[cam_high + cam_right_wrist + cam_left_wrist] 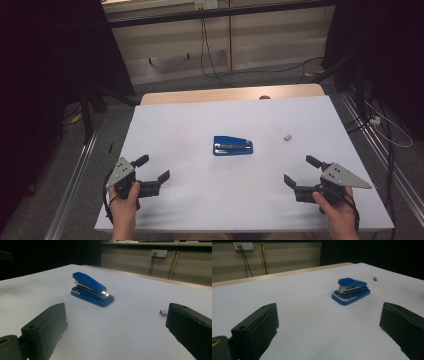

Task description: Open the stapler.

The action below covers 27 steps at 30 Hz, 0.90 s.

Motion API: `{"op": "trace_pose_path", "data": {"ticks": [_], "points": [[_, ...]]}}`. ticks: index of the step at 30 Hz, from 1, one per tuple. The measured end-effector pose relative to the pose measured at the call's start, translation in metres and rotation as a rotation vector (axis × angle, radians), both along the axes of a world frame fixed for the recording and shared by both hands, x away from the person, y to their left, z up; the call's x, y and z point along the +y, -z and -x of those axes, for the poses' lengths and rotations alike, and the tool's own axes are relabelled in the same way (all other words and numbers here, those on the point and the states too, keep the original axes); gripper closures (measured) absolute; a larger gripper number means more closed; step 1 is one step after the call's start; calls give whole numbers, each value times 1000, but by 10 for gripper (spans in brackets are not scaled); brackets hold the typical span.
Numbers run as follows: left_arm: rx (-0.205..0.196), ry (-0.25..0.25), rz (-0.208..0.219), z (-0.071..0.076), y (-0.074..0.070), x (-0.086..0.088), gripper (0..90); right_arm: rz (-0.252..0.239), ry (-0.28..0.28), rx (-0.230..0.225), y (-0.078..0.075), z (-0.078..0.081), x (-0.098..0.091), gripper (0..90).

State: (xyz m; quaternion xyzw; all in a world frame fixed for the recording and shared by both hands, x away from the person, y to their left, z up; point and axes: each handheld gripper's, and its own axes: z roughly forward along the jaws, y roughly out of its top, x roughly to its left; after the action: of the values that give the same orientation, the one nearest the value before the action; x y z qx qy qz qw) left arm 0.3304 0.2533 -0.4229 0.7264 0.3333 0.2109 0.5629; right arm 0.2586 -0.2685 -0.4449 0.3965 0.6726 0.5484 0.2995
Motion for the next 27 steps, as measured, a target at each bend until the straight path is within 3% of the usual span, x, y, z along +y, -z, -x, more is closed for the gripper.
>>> {"op": "trace_pose_path", "data": {"ticks": [12, 27], "points": [[12, 12, -20, -3, 4, -5, 23, -8, -8, 9, 1, -7, 1, 26], [33, 38, 7, -20, 4, -28, 26, 19, 1, 22, 0, -9, 1, 28]]}}
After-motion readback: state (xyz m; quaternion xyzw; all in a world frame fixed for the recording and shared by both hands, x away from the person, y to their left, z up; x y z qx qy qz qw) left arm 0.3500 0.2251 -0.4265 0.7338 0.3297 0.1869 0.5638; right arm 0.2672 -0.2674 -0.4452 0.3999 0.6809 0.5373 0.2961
